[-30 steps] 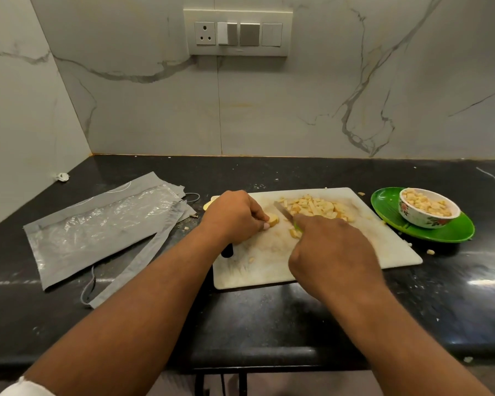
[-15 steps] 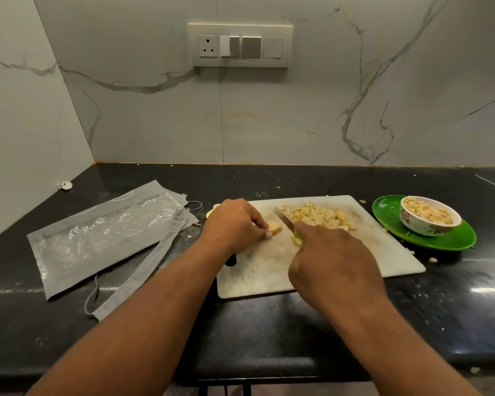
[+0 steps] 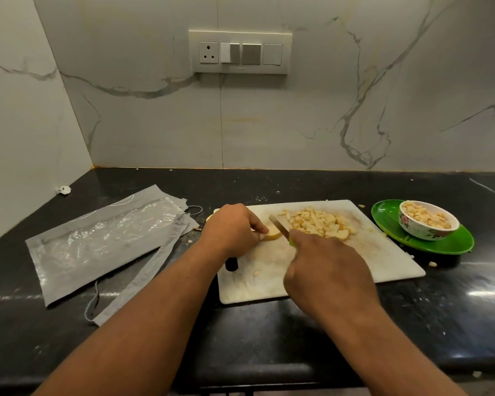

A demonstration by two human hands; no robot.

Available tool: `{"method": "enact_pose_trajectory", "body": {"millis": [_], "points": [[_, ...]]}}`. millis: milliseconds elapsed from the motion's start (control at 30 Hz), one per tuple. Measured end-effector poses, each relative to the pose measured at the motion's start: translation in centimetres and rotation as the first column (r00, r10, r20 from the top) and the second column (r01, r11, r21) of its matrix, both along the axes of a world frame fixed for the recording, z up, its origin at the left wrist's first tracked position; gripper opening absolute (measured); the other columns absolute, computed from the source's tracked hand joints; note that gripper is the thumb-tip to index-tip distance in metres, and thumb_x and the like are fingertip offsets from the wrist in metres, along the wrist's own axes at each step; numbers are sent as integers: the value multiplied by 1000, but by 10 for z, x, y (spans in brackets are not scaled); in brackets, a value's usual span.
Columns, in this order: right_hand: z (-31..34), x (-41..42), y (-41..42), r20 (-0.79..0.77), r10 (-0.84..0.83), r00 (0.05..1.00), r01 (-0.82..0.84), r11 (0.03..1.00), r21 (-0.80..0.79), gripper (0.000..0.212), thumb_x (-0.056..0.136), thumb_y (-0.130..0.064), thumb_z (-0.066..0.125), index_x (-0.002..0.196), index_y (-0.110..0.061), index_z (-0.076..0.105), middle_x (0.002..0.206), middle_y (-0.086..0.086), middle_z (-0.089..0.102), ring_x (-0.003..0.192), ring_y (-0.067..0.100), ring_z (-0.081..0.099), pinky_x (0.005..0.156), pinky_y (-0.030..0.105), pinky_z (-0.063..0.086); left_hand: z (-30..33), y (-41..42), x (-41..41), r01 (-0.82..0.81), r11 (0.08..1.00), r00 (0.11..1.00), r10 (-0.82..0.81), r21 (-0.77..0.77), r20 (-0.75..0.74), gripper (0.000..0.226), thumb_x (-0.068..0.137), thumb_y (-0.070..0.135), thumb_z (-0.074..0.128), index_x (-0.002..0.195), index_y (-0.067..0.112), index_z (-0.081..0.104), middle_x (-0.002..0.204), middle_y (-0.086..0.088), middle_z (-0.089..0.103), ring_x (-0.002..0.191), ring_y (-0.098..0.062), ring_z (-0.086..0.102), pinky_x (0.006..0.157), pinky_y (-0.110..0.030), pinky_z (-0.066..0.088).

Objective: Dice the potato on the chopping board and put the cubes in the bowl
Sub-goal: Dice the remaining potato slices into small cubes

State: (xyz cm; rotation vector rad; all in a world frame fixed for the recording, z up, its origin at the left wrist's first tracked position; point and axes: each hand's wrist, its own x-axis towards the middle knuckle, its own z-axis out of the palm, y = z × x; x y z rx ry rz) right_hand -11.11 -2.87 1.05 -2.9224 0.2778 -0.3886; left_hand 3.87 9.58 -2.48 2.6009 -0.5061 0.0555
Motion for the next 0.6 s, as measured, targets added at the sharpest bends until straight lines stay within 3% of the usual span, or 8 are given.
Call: {"method": "enact_pose_trajectory", "body": {"millis": [100,267,433,600], "points": [[-8,16,8,-45,10,999,-10,1000,11,53,91,-25,49,144,-31,47,123,-1,63,105,20,60,80,32,48,0,1,0,-8,999,999,7,-48,-35,8,89,32,80,95,37,83,101,13,77,92,-8,65,86,-30,57],[-16,-22,4,-85,58,995,-59,998,-16,57,92,-28,41,148,-36,35,122,-3,62,104,20,59,80,34,46,-1,1,6,-7,999,999,4,-53,-47,7,86,33,83,90,38,83,91,17,77,88,-4,66,85,-32,60],[-2,-17,1,-24,10,1000,-10,1000,5,52,94,-29,41,146,-36,41,128,-5,61,108,19,57,85,33,45,1,3,7,-44,998,998,42,-55,-36,10,81,39,87,88,35,83,85,18,71,82,-3,63,72,-25,52],[-16,12,14,-43,24,999,-24,1000,10,53,91,-27,45,143,-32,44,123,-2,63,104,21,60,79,34,46,2,5,4,-47,999,999,47,-20,-23,9,83,42,85,89,36,84,82,17,74,79,-4,65,76,-29,58]]}}
